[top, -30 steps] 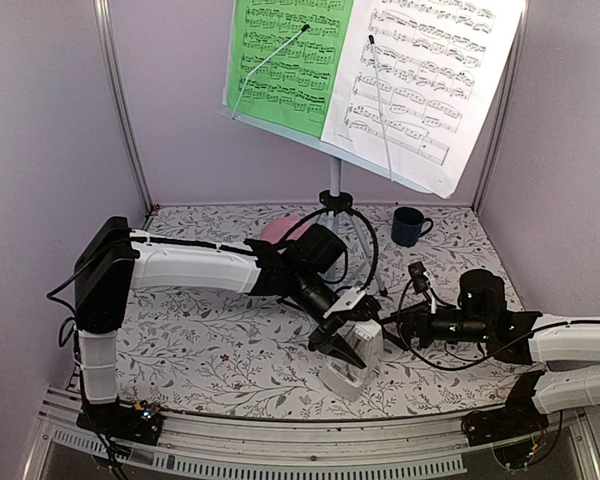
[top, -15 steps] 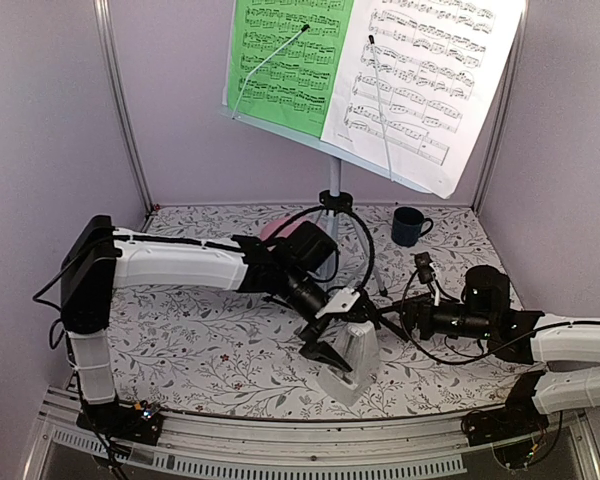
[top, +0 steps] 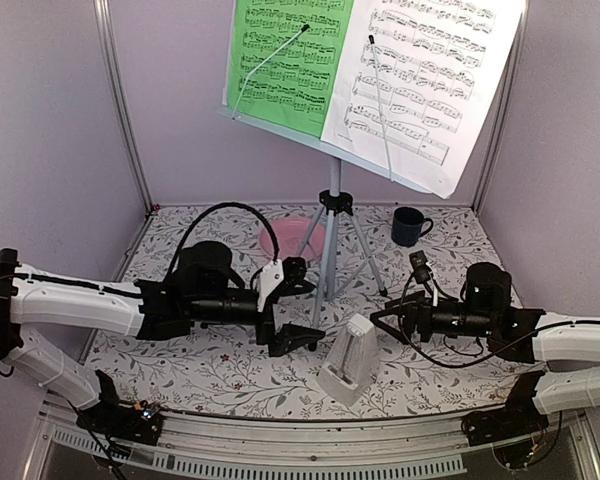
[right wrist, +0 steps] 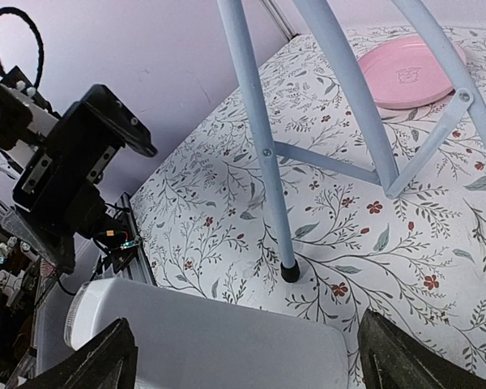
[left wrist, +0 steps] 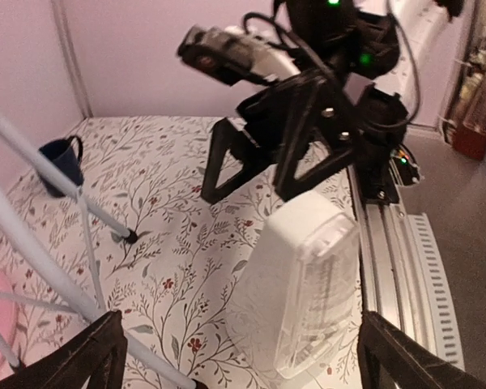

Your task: Set up the instrument practice props

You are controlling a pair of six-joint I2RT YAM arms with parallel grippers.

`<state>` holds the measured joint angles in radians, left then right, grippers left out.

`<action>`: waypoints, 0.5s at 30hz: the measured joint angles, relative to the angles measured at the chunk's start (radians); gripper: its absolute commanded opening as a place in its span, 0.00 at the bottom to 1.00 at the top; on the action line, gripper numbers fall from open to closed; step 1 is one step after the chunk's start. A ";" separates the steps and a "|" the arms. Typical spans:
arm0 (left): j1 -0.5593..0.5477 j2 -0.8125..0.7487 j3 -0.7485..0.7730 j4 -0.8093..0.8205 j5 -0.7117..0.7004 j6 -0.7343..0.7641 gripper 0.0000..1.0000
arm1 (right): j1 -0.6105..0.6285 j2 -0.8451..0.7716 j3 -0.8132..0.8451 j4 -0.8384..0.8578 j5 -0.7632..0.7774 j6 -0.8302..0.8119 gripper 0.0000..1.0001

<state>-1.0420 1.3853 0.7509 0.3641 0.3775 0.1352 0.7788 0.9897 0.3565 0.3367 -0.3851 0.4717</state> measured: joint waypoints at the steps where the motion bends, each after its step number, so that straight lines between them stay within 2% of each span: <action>1: -0.013 0.008 -0.002 0.002 -0.068 -0.070 0.99 | 0.000 0.000 0.006 0.000 0.000 0.000 0.97; 4: -0.084 0.023 -0.034 0.028 -0.270 -0.198 0.99 | -0.001 0.001 0.018 0.001 0.001 0.000 0.97; 9: -0.298 0.033 -0.114 0.042 -0.600 -0.315 0.99 | -0.001 0.001 0.030 0.000 0.004 -0.001 0.97; 15: -0.401 0.139 -0.052 0.014 -0.832 -0.349 0.99 | -0.001 0.001 0.042 -0.027 0.017 -0.023 0.97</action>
<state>-1.4433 1.5246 0.6991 0.3779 -0.4549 -0.2138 0.7776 0.9905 0.3985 0.3099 -0.3679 0.4484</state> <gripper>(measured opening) 0.994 0.969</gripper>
